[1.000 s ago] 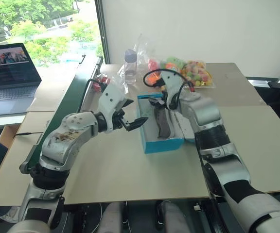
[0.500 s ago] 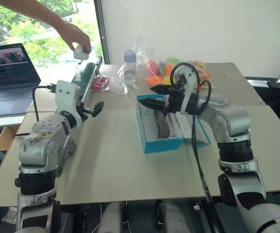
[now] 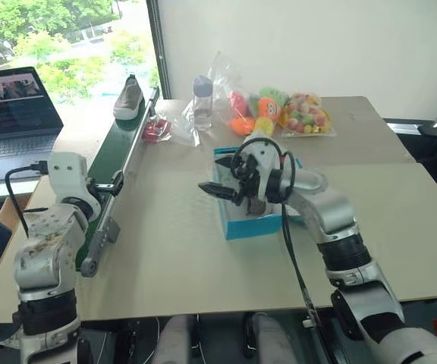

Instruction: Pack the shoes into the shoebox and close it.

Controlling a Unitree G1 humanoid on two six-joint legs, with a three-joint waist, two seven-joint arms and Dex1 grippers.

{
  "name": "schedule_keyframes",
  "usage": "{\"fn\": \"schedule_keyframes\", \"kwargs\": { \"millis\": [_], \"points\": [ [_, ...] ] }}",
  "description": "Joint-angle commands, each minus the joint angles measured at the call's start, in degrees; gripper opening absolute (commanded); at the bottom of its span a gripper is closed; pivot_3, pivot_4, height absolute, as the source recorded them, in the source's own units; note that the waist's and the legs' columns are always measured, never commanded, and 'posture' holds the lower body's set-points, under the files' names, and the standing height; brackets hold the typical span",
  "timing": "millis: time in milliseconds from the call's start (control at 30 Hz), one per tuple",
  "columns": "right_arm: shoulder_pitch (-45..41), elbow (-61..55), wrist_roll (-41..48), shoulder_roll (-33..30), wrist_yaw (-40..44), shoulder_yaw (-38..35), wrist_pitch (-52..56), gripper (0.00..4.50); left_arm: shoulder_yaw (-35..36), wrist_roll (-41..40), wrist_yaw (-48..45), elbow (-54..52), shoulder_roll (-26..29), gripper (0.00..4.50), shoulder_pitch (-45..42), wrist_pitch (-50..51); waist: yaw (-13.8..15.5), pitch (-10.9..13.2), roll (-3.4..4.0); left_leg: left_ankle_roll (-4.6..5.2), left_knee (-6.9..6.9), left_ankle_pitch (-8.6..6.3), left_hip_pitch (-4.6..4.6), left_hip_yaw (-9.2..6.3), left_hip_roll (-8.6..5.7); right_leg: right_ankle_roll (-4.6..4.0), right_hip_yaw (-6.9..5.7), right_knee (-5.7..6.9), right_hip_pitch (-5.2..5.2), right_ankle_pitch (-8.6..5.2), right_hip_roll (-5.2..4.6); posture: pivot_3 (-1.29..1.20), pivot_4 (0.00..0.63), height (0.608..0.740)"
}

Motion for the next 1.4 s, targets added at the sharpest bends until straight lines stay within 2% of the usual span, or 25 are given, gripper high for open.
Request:
{"fn": "schedule_keyframes", "kwargs": {
  "millis": [33,300,700,1133,1300,1400],
  "points": [
    [-0.99,-0.28,-1.21,0.04,-1.01,-0.58,-3.10,4.47,1.22,-0.15,-1.42,0.86,0.74,4.50,-0.14,-3.78,0.09,0.00,-0.01,0.00,0.00,0.00,0.00,0.00,0.01,0.00,0.00,0.00,0.00,0.00,0.01,0.00,0.150,0.740],
    [-0.74,0.05,-2.42,-0.07,-2.36,-1.36,-3.08,4.47,1.98,2.24,-3.71,12.45,4.78,4.50,-1.02,-10.43,0.07,0.00,-0.01,-0.01,-0.14,0.00,0.03,0.10,0.17,-0.10,-0.07,0.00,-0.13,0.05,0.06,0.00,0.150,0.740],
    [0.49,-2.89,-1.71,-0.10,-3.84,-1.76,-0.87,4.47,-0.24,3.08,-8.38,29.22,9.54,4.50,-11.11,-17.82,0.56,-0.01,-0.02,-0.02,-0.19,0.00,0.03,0.26,0.22,-0.15,-0.09,-0.08,-0.19,0.09,-0.02,0.00,0.150,0.740],
    [0.93,-4.50,-1.46,-1.39,-4.17,-2.34,0.23,4.47,-4.26,5.76,-11.54,42.02,9.73,4.50,-19.04,-24.76,0.53,-0.01,-0.03,-0.02,-0.21,0.00,0.04,0.30,0.22,-0.15,-0.11,-0.06,-0.21,0.09,-0.01,0.00,0.150,0.740],
    [1.30,-5.40,-1.58,-1.96,-4.54,-2.51,0.73,4.47,-4.19,5.94,-10.49,44.55,9.56,4.50,-19.06,-22.36,0.50,-0.02,-0.03,-0.02,-0.21,0.00,0.04,0.30,0.22,-0.10,-0.11,-0.06,-0.21,0.13,0.00,0.00,0.150,0.740],
    [1.11,-5.54,-1.50,-2.15,-4.78,-2.57,0.87,4.50,-5.57,5.62,-12.39,45.88,9.46,3.77,-17.86,-17.28,0.49,-0.02,-0.03,-0.02,-0.20,0.00,0.05,0.30,0.22,-0.08,-0.11,-0.04,-0.20,0.13,0.00,0.00,0.150,0.740]
  ]
}}
